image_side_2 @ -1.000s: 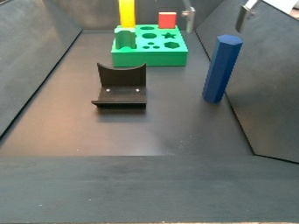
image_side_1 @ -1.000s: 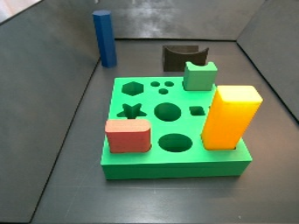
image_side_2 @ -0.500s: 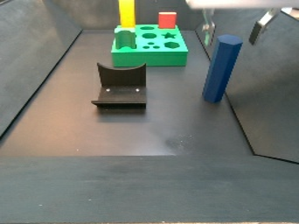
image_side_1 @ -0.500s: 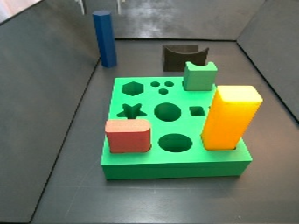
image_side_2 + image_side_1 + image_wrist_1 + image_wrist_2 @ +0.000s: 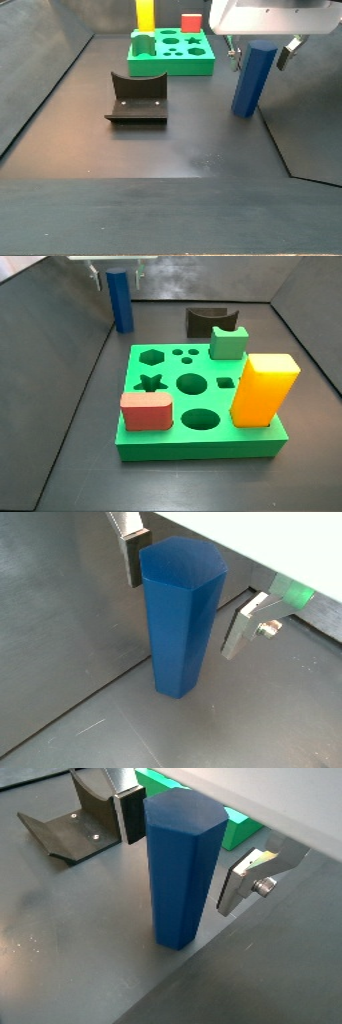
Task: Pick up the hexagon object. Move up. Move to above the board. Insert the hexagon object.
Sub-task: Pick up the hexagon object.
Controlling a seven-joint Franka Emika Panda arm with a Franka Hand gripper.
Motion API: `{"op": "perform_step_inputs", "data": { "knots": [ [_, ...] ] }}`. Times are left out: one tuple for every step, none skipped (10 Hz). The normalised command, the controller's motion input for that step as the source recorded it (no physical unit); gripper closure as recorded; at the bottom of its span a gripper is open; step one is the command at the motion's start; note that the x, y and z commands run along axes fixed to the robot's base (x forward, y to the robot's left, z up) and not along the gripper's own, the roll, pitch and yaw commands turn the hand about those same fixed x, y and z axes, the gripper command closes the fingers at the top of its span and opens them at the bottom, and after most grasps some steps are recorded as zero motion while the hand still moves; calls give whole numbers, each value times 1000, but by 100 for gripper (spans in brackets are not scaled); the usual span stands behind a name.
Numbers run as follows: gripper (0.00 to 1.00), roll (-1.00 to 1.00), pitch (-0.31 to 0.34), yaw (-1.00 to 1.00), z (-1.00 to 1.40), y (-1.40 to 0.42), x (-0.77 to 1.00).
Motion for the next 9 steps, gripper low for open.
{"op": "perform_step_inputs", "data": {
  "knots": [
    [100, 0, 0, 0, 0, 0, 0],
    [100, 0, 0, 0, 0, 0, 0],
    [100, 0, 0, 0, 0, 0, 0],
    [100, 0, 0, 0, 0, 0, 0],
    [100, 0, 0, 0, 0, 0, 0],
    [100, 0, 0, 0, 0, 0, 0],
    [100, 0, 0, 0, 0, 0, 0],
    [100, 0, 0, 0, 0, 0, 0],
    [100, 0, 0, 0, 0, 0, 0]
  ]
}}
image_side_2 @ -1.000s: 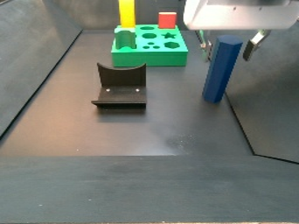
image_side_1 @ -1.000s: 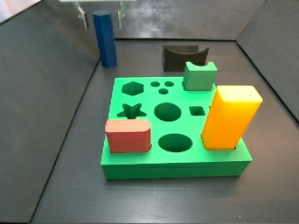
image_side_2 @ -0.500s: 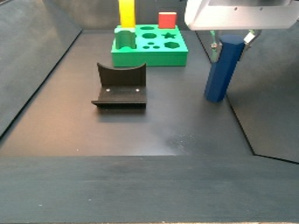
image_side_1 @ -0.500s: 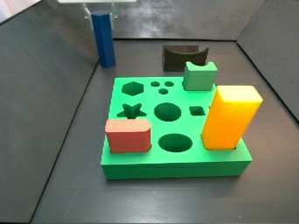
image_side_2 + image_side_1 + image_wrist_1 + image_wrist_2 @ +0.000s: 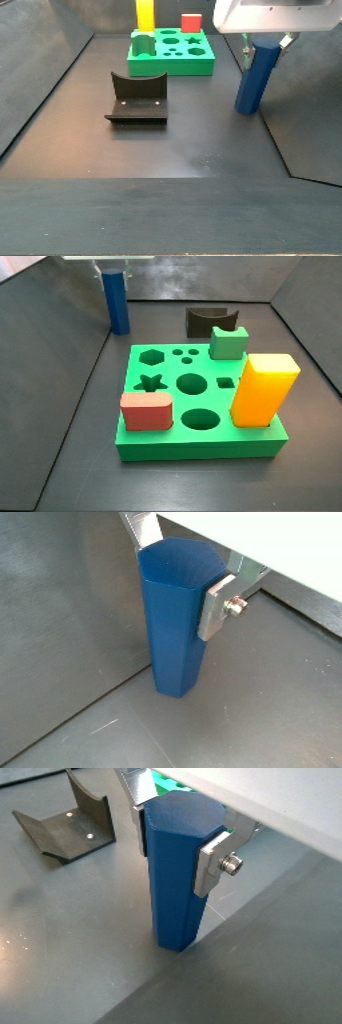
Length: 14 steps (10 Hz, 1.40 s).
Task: Pick up the hexagon object. Move up. Move to above the board. Insert the hexagon object.
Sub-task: Pick up the hexagon object, then move up, then move to above the board.
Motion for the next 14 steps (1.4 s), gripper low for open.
{"op": "perform_step_inputs", "data": {
  "knots": [
    [100, 0, 0, 0, 0, 0, 0],
    [100, 0, 0, 0, 0, 0, 0],
    [100, 0, 0, 0, 833, 0, 0],
    [100, -4, 60, -33, 743, -41, -93],
    [100, 9, 69, -31, 664, -28, -87],
    [100, 31, 63, -28, 552, -7, -64],
    [100, 54, 62, -24, 419, 11, -46],
    [100, 79, 68, -19, 237, 22, -25],
    [100, 250, 111, -223, 1000, 35, -122],
    [100, 242, 116, -188, 1000, 33, -120],
    [100, 200, 100, -121, 1000, 26, -108],
    [100, 164, 90, -68, 1000, 24, -94],
    [100, 138, 86, -33, 1000, 23, -79],
    [100, 121, 82, -7, 1000, 21, -65]
  ]
}}
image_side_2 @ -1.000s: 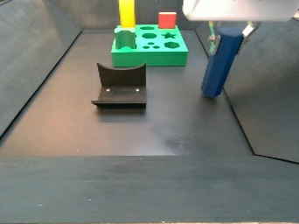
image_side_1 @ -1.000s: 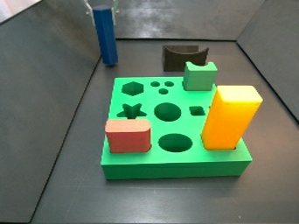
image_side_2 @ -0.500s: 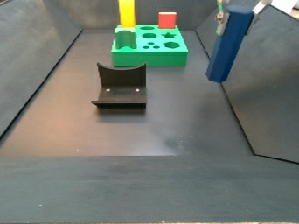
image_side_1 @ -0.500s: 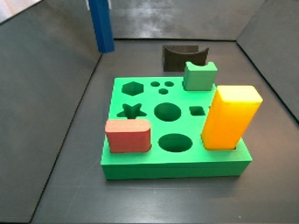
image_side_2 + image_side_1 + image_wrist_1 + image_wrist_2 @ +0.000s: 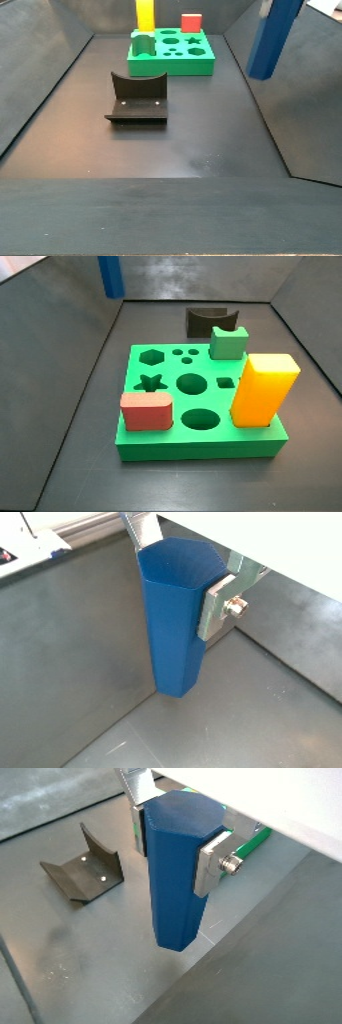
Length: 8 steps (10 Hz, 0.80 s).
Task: Pick up the hexagon object. Move up. Move to above the board. Insert the hexagon object.
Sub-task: Move to above the board.
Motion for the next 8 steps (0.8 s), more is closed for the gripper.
{"op": "perform_step_inputs", "data": {
  "knots": [
    [100, 111, 81, 5, 1000, 17, -57],
    [100, 105, 75, 12, 992, 14, -47],
    [100, 102, 73, 15, 845, 9, -33],
    [100, 102, 70, 18, 647, 6, -18],
    [100, 100, 71, 20, 496, 5, -14],
    [100, 99, 71, 22, 346, 2, -8],
    [100, 97, 73, 24, 199, 0, -4],
    [100, 69, 316, -318, 119, -1000, 526]
  ]
}}
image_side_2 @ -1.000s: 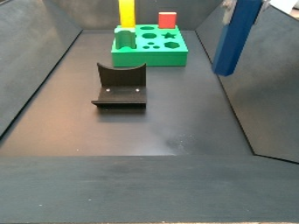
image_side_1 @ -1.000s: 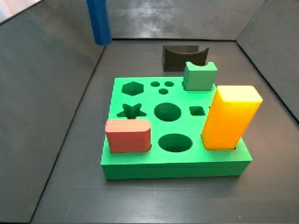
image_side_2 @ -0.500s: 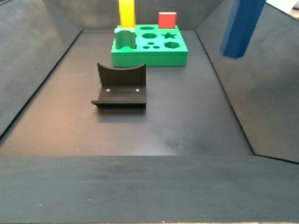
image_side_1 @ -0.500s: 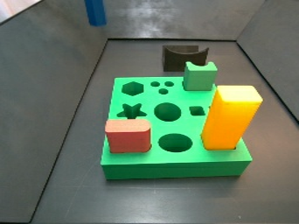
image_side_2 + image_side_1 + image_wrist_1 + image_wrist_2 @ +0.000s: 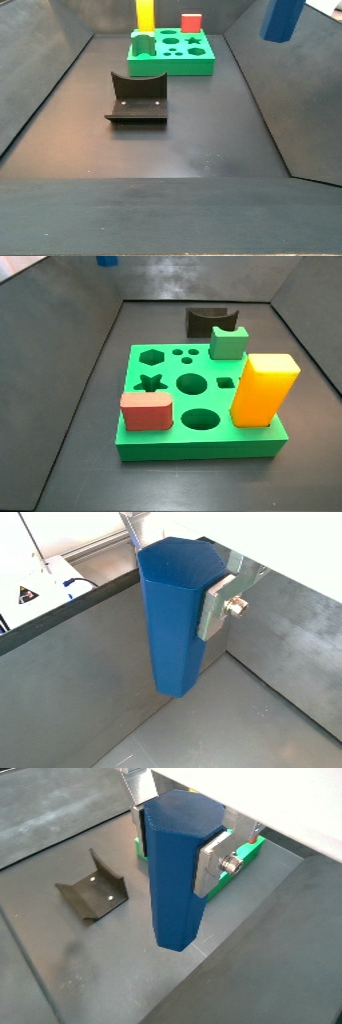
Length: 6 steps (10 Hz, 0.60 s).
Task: Pick up the hexagon object. Move up. Move to above the board. Insert the hexagon object.
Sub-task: Move to above the board.
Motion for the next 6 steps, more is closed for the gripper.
{"op": "perform_step_inputs", "data": {
  "knots": [
    [100, 65, 314, -316, 116, -1000, 528],
    [100, 43, 328, -162, 115, -1000, 553],
    [100, -41, 309, -78, 119, -1000, 573],
    [100, -36, 233, -23, 125, -1000, 575],
    [100, -12, 165, -4, 125, -1000, 570],
    [100, -4, 128, 1, 127, -1000, 582]
  ]
}}
